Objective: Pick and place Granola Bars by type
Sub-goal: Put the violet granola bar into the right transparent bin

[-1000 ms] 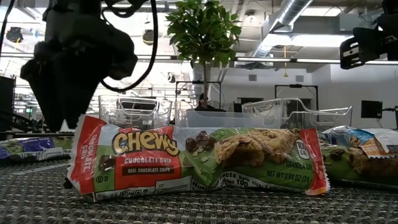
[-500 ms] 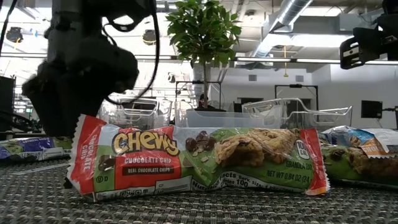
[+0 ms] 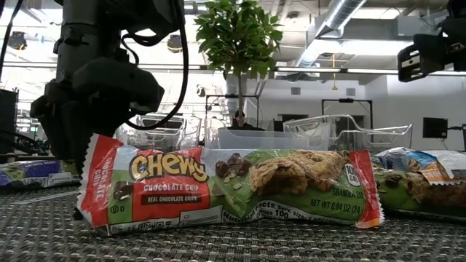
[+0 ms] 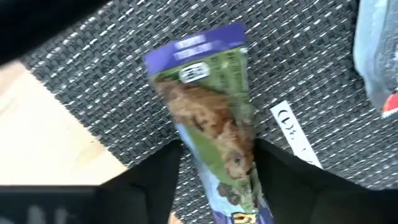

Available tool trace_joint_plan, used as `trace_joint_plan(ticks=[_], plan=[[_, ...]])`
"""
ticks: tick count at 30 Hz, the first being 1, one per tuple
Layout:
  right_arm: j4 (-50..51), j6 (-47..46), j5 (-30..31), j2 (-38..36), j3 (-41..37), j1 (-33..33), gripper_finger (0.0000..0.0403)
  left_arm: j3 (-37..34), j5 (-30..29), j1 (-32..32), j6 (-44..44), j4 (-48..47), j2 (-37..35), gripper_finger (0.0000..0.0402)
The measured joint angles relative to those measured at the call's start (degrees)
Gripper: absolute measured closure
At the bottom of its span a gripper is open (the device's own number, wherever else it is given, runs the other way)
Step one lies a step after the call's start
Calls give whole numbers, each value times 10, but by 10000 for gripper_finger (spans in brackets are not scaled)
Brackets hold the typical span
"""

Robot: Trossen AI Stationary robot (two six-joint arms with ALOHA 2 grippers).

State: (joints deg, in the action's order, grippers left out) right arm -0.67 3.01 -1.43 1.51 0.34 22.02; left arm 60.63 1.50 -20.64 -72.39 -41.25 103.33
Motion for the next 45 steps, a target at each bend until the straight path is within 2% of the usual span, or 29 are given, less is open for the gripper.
trace_joint_plan(ticks=[8, 15, 19, 24, 29, 34, 40, 45], plan=[[0, 0, 0, 0, 0, 0, 270, 3, -2, 0, 15, -8, 1, 323], [0, 0, 0, 0, 0, 0, 268, 47, -4, 0, 60, -41, 2, 386], [0, 0, 0, 0, 0, 0, 270, 85, -20, 3, 88, -53, 2, 395], [-1, -1, 1, 0, 0, 0, 269, 143, -46, 21, 126, -76, 2, 387], [-34, -47, 25, -1, 0, 0, 270, 215, -83, 42, 177, -78, 2, 394], [-145, -95, 121, -1, 0, 0, 270, 291, -136, 67, 261, -68, 1, 395], [-306, -318, 216, -1, 0, 0, 270, 364, -154, 97, 384, -1, 1, 388], [-324, -444, 311, -1, 0, 0, 270, 396, -154, 117, 463, 95, 1, 396]])
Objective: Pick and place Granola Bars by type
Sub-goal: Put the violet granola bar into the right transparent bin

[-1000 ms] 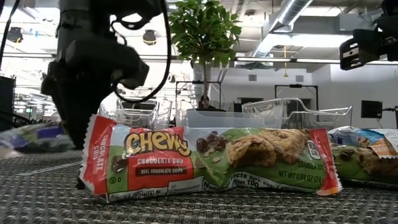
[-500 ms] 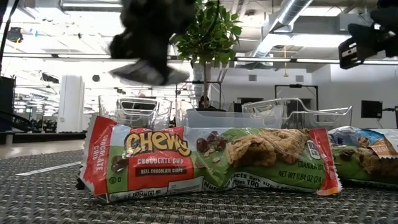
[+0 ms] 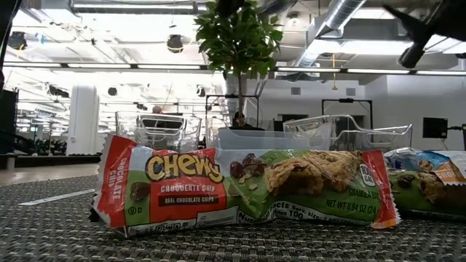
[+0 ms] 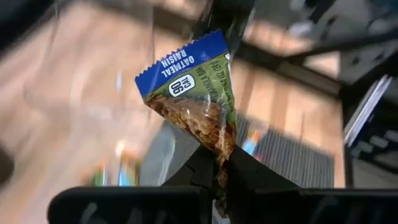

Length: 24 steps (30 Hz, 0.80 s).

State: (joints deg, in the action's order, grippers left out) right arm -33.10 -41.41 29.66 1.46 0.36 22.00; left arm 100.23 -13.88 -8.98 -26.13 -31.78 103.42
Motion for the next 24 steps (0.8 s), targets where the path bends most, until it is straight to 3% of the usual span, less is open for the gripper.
trace_joint_plan(ticks=[3, 9, 19, 24], plan=[[8, -34, 34, 6, 0, 0, 270, 6, 9, 12, 30, 76, 0, 395], [32, -81, 6, 68, 13, 0, 257, 6, 60, 40, 33, 186, 0, 392], [27, 13, -4, 258, 111, 0, 161, 6, 112, 76, 12, 213, 0, 390], [26, 14, -16, 331, 154, -13, 148, 6, 112, 82, 13, 232, 0, 389]])
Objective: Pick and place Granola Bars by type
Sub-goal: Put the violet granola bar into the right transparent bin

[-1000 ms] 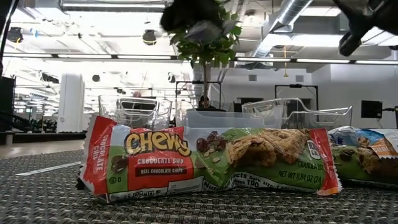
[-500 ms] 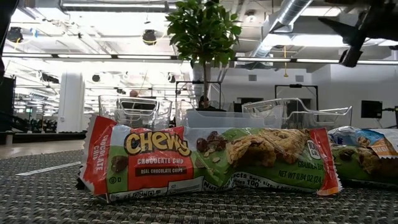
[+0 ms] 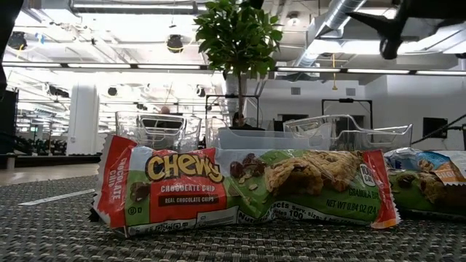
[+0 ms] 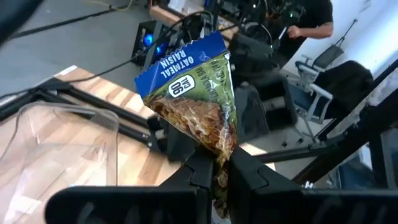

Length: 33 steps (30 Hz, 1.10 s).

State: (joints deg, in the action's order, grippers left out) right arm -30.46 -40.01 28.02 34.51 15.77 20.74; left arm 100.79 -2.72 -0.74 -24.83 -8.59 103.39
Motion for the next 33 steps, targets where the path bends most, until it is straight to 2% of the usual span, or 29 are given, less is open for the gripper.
trace_joint_plan(ticks=[8, 12, 19, 24, 28, 33], plan=[[0, 1, -83, 90, 68, -38, 148, 0, 0, 3, 5, 2, 0, 396], [0, 43, -139, 133, 104, -57, 148, 0, 0, 3, 5, 2, 0, 389], [0, 61, -149, 193, 154, -90, 148, 0, 0, 2, 6, 2, 0, 393], [0, 60, -183, 215, 166, -107, 153, 0, 0, 2, 6, 1, 0, 389], [1, 60, -191, 221, 169, -108, 188, 0, 0, 2, 7, -7, 0, 383], [0, 60, -191, 221, 169, -108, 268, 0, 0, 2, 7, -17, 0, 383]])
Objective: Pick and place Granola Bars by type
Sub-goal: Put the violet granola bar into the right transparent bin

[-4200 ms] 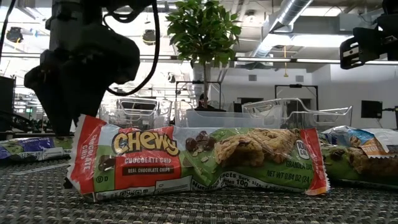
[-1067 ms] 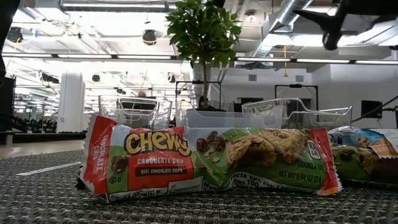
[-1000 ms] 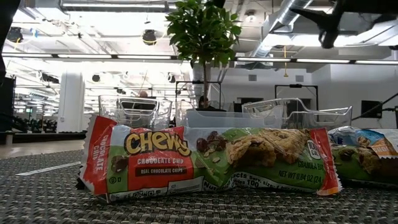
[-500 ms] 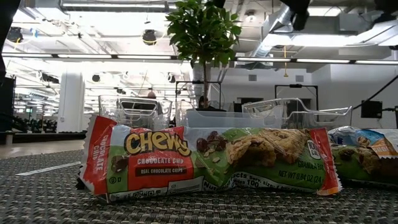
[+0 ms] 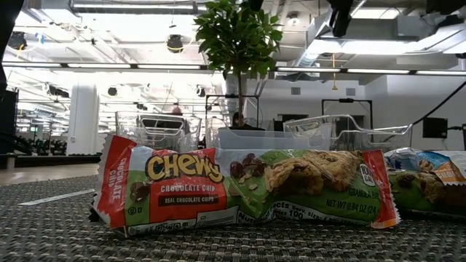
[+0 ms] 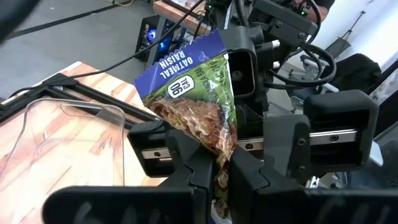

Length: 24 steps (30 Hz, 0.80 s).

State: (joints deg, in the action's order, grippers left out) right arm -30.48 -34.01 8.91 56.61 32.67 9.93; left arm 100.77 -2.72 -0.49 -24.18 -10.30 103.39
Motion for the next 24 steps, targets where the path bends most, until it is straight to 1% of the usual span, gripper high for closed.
trace_joint_plan(ticks=[3, 6, 9, 12, 16, 24], plan=[[1, 0, 0, 0, 0, 0, 315, 0, 0, 0, 0, -3, 0, 382], [1, 0, 0, 0, 0, 0, 346, 0, 0, 0, 0, -8, 0, 381], [2, 0, 0, 0, 0, 0, 361, 0, 0, 0, 0, -16, 0, 377], [1, 0, 0, 0, 0, 0, 365, 0, -1, 0, 0, -21, 0, 359], [0, 0, 0, 0, 0, 0, 361, 0, -2, 0, 0, -23, 0, 312], [0, 0, 0, 0, 0, 0, 366, 0, 14, 0, -1, -24, 0, 192]])
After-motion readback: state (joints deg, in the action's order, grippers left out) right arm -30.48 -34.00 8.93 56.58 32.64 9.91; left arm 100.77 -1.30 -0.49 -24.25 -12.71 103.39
